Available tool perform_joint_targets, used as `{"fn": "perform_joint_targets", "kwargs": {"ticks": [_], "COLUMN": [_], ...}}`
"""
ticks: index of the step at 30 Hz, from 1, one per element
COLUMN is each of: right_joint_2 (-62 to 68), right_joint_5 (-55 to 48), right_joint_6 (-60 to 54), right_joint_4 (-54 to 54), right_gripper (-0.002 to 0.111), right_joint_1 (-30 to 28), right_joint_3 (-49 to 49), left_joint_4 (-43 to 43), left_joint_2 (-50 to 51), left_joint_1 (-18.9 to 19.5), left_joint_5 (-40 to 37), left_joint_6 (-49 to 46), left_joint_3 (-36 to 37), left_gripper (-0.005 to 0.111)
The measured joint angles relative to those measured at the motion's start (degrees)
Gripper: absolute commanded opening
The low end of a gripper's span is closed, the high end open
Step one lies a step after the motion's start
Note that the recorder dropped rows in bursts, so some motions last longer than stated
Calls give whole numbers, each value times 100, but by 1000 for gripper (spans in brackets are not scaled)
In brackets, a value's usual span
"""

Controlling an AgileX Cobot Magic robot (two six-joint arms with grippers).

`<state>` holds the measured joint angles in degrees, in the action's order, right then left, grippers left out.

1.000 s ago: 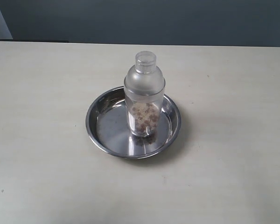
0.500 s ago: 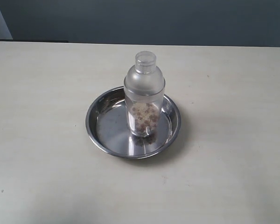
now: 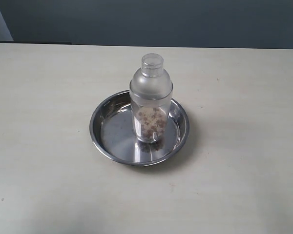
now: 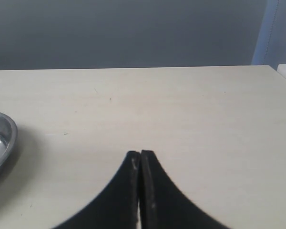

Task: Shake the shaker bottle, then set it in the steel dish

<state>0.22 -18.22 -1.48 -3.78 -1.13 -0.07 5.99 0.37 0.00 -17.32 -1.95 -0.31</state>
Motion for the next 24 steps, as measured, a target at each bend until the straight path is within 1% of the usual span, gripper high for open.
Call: {"fn": "perform_joint_targets", "kwargs": {"ticks": [2, 6, 24], "right_joint_2": [0, 0, 0], "right_joint_5": [0, 0, 0], "right_joint_6": [0, 0, 0], "right_joint_4": [0, 0, 0], "right_gripper": [-1, -1, -1], "right_joint_1": [0, 0, 0], "right_joint_3": [0, 0, 0], "left_joint_4": [-25, -37, -37], "left_joint_2": [0, 0, 0], "left_joint_1": [0, 0, 0], "left_joint_5": [61, 433, 455], "left_joint_6": [18, 18, 18], "left_joint_3": [10, 9, 9], "left_gripper": [0, 0, 0]}}
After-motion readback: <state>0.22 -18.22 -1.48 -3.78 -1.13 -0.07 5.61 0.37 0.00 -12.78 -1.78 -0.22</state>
